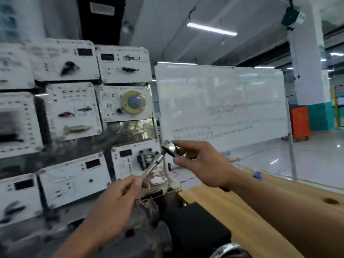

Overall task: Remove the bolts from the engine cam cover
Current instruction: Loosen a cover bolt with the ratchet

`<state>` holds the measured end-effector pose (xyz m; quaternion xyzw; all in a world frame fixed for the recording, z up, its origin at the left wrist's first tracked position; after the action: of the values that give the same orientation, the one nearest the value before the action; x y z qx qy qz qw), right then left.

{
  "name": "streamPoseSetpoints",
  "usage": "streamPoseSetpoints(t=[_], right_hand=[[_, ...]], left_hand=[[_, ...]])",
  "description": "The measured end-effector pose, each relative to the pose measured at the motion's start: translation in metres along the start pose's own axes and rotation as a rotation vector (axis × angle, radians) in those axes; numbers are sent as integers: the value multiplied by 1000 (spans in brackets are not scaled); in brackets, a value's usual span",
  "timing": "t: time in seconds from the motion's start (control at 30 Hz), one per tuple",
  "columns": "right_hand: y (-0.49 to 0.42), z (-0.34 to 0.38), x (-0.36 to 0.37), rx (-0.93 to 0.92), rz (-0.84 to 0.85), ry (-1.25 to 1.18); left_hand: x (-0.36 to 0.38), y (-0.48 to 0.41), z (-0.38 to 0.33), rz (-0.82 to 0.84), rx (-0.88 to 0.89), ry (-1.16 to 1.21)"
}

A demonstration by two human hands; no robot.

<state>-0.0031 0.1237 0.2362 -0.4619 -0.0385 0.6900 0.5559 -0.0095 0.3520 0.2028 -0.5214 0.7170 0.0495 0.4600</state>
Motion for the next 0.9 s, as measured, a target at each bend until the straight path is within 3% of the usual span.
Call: streamPoseSetpoints(t=[0.23,0.43,0.53,0.7,0.9], right_hand=[[-64,31,69,-146,125,-112],[-83,45,88,-244,141,-72],[-89,49,99,-248,158,-65],[-83,51,114,-226,128,12],[-77,47,124,-185,111,-13]], left_hand=[[-62,46,47,-119,-57,97],[-94,63,60,-114,-106,65],[-107,70,59,-105,-126,-2],[-122,77,58,-95,-158,-364],[-104,76,73,-185,-104,-396]])
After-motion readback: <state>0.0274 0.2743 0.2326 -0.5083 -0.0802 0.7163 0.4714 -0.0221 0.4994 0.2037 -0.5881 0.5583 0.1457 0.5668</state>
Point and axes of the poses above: each hand's wrist, its own y-axis away from the middle knuckle, its own x-axis out of the palm, z = x × y, the point moved 3 cm from there along -y, towards the middle knuckle, and after that the axes turned 15 degrees about z, right-handed, at the moved point
